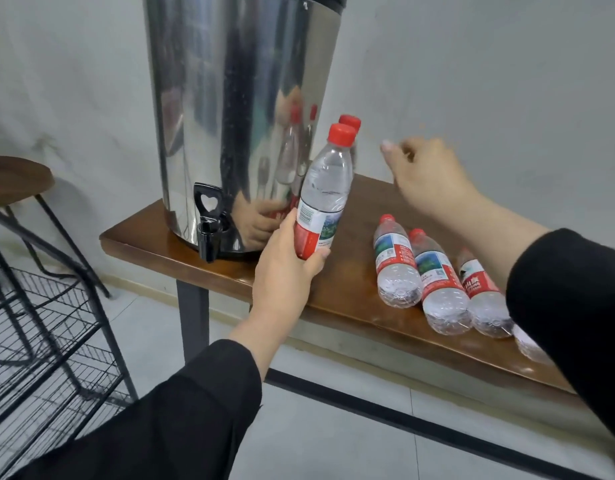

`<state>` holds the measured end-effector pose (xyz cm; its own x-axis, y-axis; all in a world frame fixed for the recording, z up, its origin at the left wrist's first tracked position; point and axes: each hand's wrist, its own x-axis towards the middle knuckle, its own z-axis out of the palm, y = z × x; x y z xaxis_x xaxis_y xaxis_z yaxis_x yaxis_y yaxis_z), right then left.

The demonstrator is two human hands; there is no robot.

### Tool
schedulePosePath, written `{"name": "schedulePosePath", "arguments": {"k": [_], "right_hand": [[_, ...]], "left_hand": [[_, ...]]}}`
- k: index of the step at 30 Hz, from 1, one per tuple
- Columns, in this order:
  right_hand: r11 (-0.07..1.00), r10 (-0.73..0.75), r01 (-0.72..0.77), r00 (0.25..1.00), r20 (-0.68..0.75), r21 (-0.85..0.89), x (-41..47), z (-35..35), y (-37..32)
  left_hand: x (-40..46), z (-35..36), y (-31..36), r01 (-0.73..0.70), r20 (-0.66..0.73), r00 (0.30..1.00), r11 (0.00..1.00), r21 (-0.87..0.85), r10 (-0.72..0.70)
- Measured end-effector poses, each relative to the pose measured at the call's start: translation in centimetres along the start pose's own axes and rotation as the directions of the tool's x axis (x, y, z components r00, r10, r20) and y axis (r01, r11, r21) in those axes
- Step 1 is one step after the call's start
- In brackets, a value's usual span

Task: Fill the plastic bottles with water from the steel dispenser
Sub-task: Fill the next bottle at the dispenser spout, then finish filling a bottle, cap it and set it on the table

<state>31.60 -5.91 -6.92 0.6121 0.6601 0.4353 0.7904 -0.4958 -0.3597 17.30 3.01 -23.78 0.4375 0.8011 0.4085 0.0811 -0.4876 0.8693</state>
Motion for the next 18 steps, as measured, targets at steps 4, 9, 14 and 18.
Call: {"name": "schedulePosePath", "arguments": {"k": [4,9,14,18], "right_hand": [[0.903,0.194,-0.060,0.940,0.280,-0.426,-1.1,1.8,3.3],[0.827,0.220,0.036,0.898,0.381,-0.562,-2.0,3.4,3.4],[0.807,0.250,0.032,0.886,0.390,-0.590,-2.5,5.0,3.2],[0.841,0.293,-0.046,0.877,0.382,-0.540,-2.8,5.6,3.5]], "left_hand": [[0.0,0.4,-0.5,-0.015,-0.046,0.999,0.994,0.105,0.020],[-0.6,0.2,-0.7,-0.028,-0.101,0.994,0.988,0.151,0.043],[-0.7,0.2,-0.5,-0.033,-0.129,0.991,0.995,0.097,0.045],[-0.5,0.4,-0.8,-0.026,-0.117,0.992,0.994,0.106,0.038]]}}
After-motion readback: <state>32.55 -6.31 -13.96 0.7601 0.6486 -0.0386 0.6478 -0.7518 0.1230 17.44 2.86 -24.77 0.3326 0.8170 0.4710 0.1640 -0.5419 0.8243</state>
